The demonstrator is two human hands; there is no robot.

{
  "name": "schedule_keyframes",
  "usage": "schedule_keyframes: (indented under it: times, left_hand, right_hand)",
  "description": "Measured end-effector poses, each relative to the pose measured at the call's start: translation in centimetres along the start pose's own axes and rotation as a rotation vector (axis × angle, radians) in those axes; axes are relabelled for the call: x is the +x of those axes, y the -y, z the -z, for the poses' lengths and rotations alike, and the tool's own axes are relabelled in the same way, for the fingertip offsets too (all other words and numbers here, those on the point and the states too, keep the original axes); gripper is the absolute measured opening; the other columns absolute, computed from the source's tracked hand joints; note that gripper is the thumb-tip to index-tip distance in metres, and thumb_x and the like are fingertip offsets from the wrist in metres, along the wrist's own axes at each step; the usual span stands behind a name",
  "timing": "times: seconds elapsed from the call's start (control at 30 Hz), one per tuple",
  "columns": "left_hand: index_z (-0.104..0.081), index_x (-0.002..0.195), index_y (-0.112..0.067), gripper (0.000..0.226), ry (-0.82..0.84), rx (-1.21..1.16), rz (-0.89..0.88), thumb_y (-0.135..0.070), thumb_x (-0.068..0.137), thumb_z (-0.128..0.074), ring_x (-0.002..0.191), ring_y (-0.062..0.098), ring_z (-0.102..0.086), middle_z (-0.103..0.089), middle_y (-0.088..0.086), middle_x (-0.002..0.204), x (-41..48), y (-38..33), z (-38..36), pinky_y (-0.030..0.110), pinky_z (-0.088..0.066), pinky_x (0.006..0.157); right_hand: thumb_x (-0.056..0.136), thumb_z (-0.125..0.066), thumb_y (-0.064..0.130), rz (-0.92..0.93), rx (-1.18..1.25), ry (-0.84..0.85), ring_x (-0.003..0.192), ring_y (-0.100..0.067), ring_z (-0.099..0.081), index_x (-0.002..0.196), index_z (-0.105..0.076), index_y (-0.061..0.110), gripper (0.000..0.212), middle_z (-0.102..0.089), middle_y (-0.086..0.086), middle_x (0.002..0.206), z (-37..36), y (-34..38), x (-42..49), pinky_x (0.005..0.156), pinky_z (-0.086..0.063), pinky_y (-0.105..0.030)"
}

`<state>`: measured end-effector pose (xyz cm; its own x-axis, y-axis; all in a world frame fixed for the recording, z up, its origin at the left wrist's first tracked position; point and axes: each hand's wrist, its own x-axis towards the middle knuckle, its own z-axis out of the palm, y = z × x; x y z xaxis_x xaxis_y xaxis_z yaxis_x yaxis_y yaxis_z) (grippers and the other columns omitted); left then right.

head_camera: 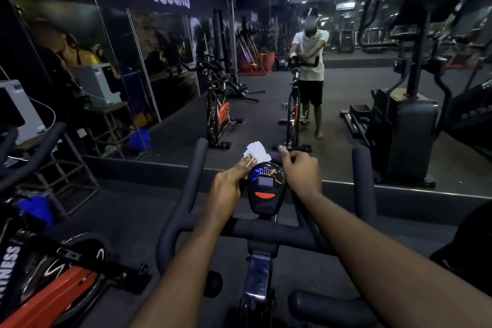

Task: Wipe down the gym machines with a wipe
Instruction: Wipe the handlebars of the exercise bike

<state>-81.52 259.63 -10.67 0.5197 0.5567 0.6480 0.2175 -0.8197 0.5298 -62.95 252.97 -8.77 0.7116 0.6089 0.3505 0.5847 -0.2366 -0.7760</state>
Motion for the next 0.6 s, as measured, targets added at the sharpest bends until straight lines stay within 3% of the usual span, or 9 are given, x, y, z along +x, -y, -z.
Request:
schedule_keyframes:
  times: [0.1,0.2,0.3,0.5,0.6]
  left_hand:
    - [-0.063,0.134,-0.005,0.053,-0.037,0.04,0.052,0.02,0.088,-0.053,0.133,0.012,-0.052,-0.056,0.007,0.144,-2.0,-0.1,0.0,0.013,-0.03,0.115]
    - [-0.064,0.133,-0.007,0.064,-0.089,0.031,0.089,0.027,0.083,-0.043,0.136,0.016,-0.05,-0.053,0.012,0.145,-3.9,-0.1,-0.3,0.02,-0.032,0.117]
    - [-0.064,0.133,-0.009,0.071,-0.105,0.011,0.187,0.031,0.08,-0.04,0.139,0.016,-0.046,-0.052,0.013,0.146,-5.5,-0.8,-0.2,0.017,-0.03,0.117]
    - [-0.062,0.137,-0.013,0.073,-0.044,0.118,0.342,0.029,0.08,-0.041,0.141,0.013,-0.043,-0.048,0.008,0.151,-7.6,-2.0,0.7,0.001,-0.018,0.11]
    - [-0.059,0.141,-0.016,0.064,-0.024,0.176,0.427,0.018,0.089,-0.043,0.138,0.018,-0.049,-0.049,0.003,0.153,-8.7,-3.5,1.2,0.013,-0.032,0.108]
  right_hand:
    - [0.099,-0.039,0.065,0.01,-0.082,0.017,0.094,-0.037,-0.065,0.102,-0.075,0.02,0.058,-0.072,-0.014,0.092,0.1,0.3,-0.1,0.079,-0.052,-0.04]
    - [0.101,-0.032,0.064,-0.004,-0.141,0.055,0.102,-0.04,-0.064,0.114,-0.073,0.021,0.061,-0.071,-0.016,0.103,0.1,0.7,-0.3,0.086,-0.052,-0.043]
    - [0.102,-0.031,0.063,-0.016,-0.099,0.122,0.109,-0.042,-0.062,0.123,-0.069,0.022,0.06,-0.07,-0.019,0.112,0.1,0.6,-0.2,0.091,-0.049,-0.044]
    - [0.105,-0.035,0.054,0.005,0.065,0.171,0.105,-0.044,-0.06,0.106,-0.06,0.01,0.05,-0.068,-0.025,0.107,0.6,-0.8,-2.0,0.084,-0.046,-0.043]
    - [0.107,-0.037,0.046,-0.011,0.119,0.17,0.107,-0.043,-0.059,0.112,-0.056,0.008,0.043,-0.067,-0.026,0.109,1.1,-1.3,-3.7,0.08,-0.042,-0.04]
